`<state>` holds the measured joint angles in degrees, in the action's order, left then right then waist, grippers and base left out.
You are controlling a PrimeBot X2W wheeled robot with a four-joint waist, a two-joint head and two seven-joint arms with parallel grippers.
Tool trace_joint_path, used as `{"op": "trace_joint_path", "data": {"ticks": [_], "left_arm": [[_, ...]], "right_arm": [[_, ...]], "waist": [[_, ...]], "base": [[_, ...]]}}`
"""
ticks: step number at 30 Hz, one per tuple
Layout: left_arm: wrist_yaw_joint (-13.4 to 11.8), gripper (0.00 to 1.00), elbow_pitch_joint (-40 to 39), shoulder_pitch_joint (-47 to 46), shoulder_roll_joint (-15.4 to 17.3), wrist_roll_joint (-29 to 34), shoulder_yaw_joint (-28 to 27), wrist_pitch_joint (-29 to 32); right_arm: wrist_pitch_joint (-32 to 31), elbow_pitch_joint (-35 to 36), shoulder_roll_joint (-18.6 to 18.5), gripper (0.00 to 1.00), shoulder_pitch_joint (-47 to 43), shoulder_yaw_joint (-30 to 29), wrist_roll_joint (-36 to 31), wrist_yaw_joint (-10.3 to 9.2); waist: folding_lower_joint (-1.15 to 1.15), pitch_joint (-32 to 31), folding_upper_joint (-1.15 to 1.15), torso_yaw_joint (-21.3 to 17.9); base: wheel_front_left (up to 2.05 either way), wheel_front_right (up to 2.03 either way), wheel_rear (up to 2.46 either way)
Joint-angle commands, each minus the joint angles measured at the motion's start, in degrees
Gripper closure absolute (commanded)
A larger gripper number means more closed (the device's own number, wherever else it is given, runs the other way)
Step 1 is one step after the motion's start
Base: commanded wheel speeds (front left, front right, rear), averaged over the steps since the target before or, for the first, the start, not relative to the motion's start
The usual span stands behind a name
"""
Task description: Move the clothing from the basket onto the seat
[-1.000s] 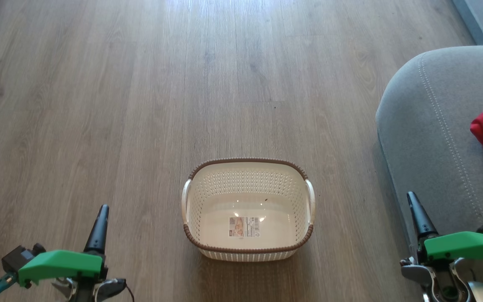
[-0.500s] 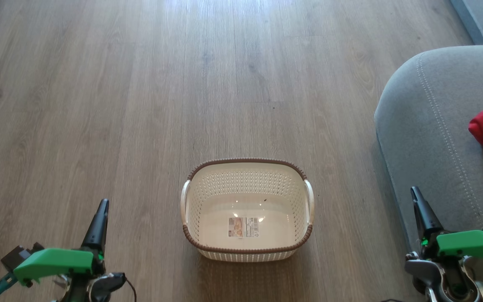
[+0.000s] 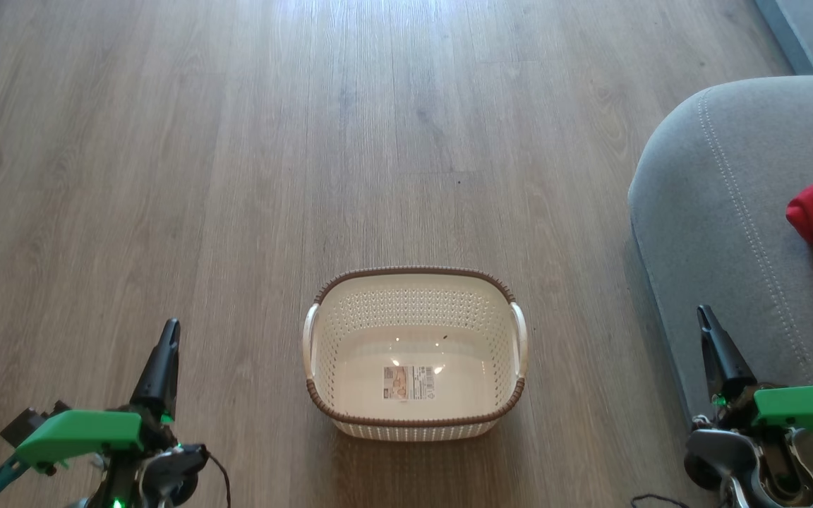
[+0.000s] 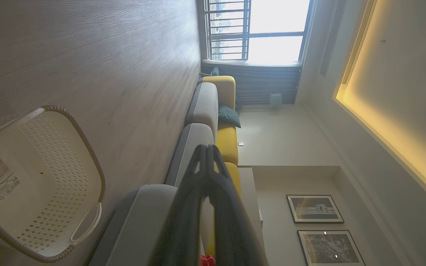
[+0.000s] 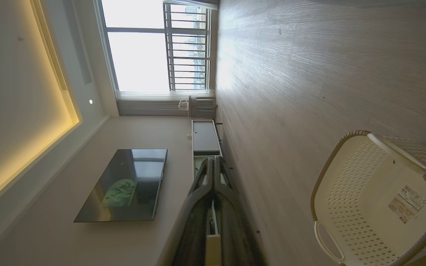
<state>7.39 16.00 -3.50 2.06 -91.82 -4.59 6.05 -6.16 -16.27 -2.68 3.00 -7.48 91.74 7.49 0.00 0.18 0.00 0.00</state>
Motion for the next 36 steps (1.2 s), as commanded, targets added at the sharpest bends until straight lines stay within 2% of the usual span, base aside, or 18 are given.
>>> {"op": "trace_joint_path", "data": {"ticks": [1,36], "left_arm": [[0.1,1.00,-1.9,-2.7,0.8,-0.3,-1.9,0.4],[0.1,1.00,-1.9,-2.7,0.8,-0.3,-1.9,0.4]], "right_arm": [[-0.3,2.2,-0.2,1.00,3.2,0.9,0.4,0.00],[-0.3,2.2,-0.2,1.00,3.2,1.0,0.4,0.00]], "waist": [[0.00,0.0,0.00,0.0],[0.00,0.0,0.00,0.0]], "base": [[0.00,0.00,0.00],[0.00,0.00,0.00]]}}
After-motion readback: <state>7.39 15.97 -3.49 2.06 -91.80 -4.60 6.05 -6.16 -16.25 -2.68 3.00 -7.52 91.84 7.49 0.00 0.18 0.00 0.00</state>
